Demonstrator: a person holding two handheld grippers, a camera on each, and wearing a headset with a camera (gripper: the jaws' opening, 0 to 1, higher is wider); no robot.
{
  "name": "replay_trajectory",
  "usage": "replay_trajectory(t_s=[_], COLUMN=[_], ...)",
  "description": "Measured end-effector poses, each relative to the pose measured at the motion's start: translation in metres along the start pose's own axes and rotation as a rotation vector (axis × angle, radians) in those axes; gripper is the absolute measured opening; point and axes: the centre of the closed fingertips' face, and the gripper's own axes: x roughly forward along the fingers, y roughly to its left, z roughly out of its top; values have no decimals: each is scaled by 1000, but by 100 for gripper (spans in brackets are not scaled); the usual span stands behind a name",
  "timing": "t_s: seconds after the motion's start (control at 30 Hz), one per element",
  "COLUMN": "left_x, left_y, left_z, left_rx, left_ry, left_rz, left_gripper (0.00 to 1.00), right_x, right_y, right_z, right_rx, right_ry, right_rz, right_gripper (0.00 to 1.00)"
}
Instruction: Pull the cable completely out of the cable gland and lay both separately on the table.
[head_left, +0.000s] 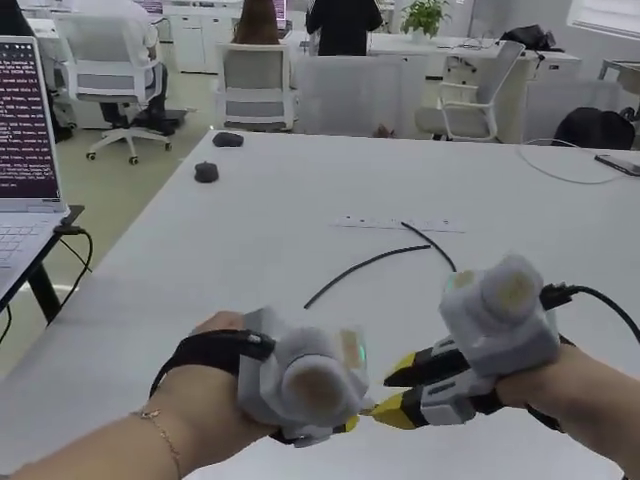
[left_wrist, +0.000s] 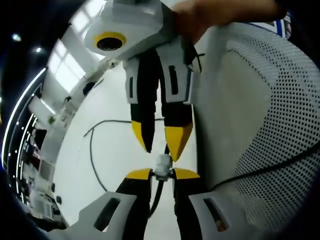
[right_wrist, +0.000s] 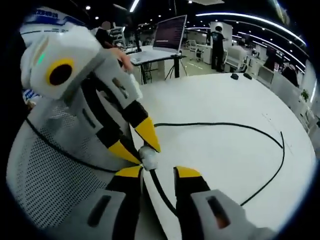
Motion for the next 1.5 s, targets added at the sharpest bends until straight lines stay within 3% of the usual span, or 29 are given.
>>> replay_trajectory(t_s=[0.03, 0.1, 0.27, 0.37, 0.47, 0.6, 0.77, 0.87, 0.93, 1.0, 1.03, 1.07, 1.13, 1.23, 1.37, 1.43, 1.5], left_x=[1, 3, 3, 4, 4, 6, 6, 3, 1, 1, 1, 2, 3, 4, 4, 3, 3], left_y=[0, -2, -3, -4, -5, -12, -16, -13, -11, -8, -8, -6, -5, -4, -5, -4, 0], left_z=[-1, -2, -1, 0, -1, -5, -9, -9, -10, -12, -12, -14, -17, -18, -20, -21, -25], left_rx=[5, 19, 47, 43, 24, -110, -341, -481, -547, -526, -520, -496, -452, -364, -343, -353, -333], left_ry=[4, 12, 13, 15, 14, -8, -46, -84, -103, -104, -101, -89, -69, -46, -32, -27, -6], left_rz=[-1, -2, 0, -4, -13, -82, -176, -208, -220, -205, -194, -177, -152, -120, -114, -115, -82], left_gripper=[16, 16, 16, 16, 16, 16, 16, 16, 16, 16, 16, 16, 16, 17, 17, 16, 16], right_x=[0, 3, 8, 8, 9, 12, 17, 16, 16, 17, 16, 16, 15, 15, 17, 17, 15], right_y=[1, 3, 7, 9, 10, 12, 20, 20, 19, 15, 11, 5, 3, 4, 2, 3, -3], right_z=[0, 1, -3, -4, -5, -10, -13, -10, -9, -8, -12, -16, -21, -22, -21, -21, -21], right_rx=[-2, -76, -117, -137, -201, -319, -472, -518, -505, -433, -424, -423, -391, -403, -409, -376, -370], right_ry=[-2, 11, 33, 38, 57, 103, 145, 134, 126, 123, 149, 167, 180, 182, 182, 174, 176], right_rz=[3, -3, 8, 15, -10, -33, -42, -50, -52, -67, -84, -105, -100, -100, -101, -85, -114], right_gripper=[24, 24, 17, 12, 12, 12, 12, 12, 12, 12, 13, 17, 23, 18, 4, 3, 3])
